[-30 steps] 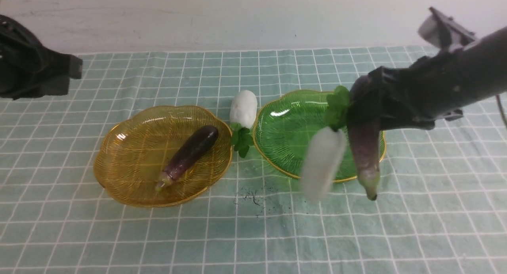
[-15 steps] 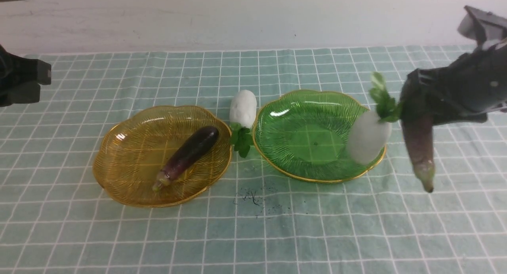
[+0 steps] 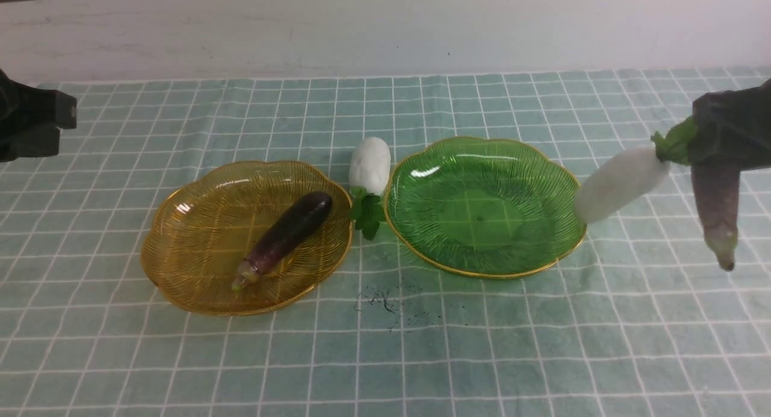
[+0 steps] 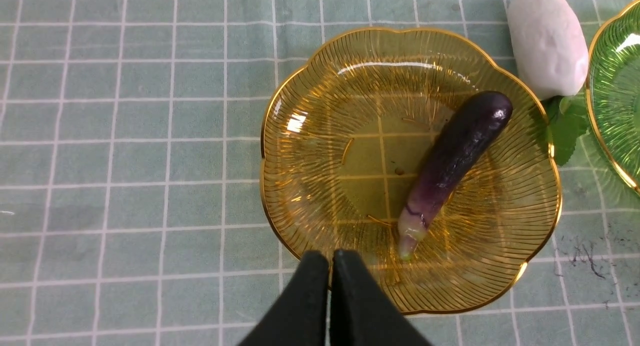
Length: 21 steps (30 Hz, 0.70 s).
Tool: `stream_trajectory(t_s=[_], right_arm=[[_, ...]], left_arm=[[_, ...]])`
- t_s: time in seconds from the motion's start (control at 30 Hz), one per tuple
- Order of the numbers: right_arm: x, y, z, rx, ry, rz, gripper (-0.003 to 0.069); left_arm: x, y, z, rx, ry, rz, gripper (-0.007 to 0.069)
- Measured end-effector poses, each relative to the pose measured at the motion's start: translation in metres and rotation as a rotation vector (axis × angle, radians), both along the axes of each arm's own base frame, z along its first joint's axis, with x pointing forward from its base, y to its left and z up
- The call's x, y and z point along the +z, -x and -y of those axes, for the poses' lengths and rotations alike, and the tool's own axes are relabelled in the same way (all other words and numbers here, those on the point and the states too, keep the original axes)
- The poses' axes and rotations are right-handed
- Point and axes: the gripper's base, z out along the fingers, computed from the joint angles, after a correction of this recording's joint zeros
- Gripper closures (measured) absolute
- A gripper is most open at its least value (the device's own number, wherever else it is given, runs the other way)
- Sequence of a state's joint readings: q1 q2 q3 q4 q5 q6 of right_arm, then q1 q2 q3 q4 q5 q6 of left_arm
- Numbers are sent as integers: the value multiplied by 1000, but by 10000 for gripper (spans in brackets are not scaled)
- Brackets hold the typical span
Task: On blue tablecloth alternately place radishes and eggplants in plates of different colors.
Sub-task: 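Pick up the eggplant and place it on the yellow plate with the right gripper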
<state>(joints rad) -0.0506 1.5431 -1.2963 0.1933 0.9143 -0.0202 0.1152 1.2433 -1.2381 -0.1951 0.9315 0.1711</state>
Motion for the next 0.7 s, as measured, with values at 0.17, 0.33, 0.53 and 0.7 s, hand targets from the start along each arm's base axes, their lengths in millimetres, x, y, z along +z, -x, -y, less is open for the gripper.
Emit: stream_trajectory(t_s=[0.17,0.33,0.53,0.7], right_arm=[[11,2,4,-29,36,65,300],[15,7,5,-23,42,42,300],[-24,-3,4,-10,22,-172,300],[-72,-25,-2,-3,-70,-303,300]], left_arm=[[0,0,0,0,-1,1,632],[0,0,0,-2,-2,1,632],[0,1,0,-2,-2,-5,632],[0,1,0,-3,-2,-6,632]])
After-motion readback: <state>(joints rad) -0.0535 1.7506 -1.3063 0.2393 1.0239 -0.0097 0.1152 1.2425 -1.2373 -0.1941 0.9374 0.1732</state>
